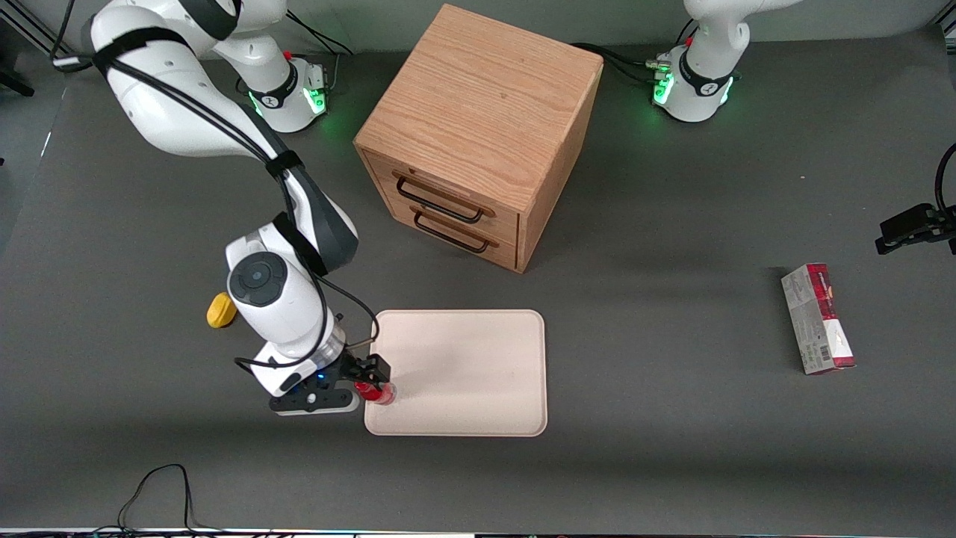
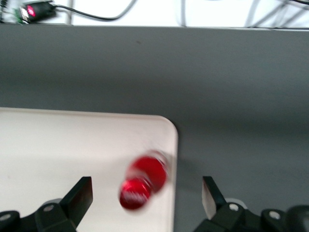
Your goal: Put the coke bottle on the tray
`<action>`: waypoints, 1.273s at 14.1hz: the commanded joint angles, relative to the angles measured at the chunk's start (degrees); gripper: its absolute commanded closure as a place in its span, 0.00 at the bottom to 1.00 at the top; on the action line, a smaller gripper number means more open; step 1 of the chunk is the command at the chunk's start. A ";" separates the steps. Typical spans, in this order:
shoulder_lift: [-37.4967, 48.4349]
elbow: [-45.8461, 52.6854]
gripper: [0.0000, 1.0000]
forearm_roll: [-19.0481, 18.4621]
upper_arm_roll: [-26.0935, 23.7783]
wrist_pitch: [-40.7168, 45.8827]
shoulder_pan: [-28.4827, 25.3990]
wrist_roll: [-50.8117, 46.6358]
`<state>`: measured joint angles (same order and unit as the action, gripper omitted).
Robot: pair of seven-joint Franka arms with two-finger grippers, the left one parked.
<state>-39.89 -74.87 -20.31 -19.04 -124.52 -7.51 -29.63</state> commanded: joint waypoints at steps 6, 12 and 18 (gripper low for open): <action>30.00 -13.78 0.00 18.18 17.60 25.35 -0.23 29.33; 46.46 -25.39 0.00 21.54 24.39 29.42 -1.19 30.43; 47.27 -26.64 0.00 21.54 24.57 30.65 -0.93 30.25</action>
<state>6.59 -100.90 0.00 4.70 -93.40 -7.71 1.00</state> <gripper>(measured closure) 0.000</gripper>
